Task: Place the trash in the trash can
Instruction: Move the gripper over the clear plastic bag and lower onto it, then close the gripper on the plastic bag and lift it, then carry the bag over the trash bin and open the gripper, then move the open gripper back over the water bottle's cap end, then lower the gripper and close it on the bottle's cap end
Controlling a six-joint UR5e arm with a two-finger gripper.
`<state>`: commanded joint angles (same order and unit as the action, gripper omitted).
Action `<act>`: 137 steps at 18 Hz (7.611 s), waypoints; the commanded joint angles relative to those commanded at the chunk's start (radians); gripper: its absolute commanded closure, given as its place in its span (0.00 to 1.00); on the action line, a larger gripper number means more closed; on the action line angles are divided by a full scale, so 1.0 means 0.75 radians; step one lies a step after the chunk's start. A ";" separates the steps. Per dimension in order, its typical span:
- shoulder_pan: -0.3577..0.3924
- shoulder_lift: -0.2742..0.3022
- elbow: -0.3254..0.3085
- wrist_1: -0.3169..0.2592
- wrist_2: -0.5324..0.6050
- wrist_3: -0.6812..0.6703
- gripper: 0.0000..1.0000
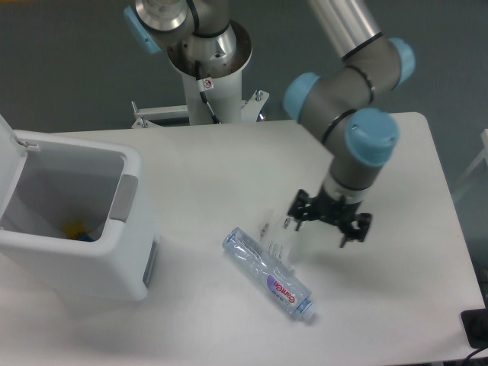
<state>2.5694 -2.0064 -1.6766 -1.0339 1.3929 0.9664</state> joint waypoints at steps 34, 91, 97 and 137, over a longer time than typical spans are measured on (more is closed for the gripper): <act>0.008 0.131 0.284 -0.321 -0.106 -0.153 1.00; 0.020 0.058 0.413 -0.196 -0.473 -0.716 0.00; 0.041 -0.139 0.542 -0.207 -0.338 -0.740 0.00; -0.155 -0.428 0.540 -0.215 0.053 -1.088 0.22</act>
<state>2.4529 -2.3271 -1.2716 -1.1950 1.4327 0.1503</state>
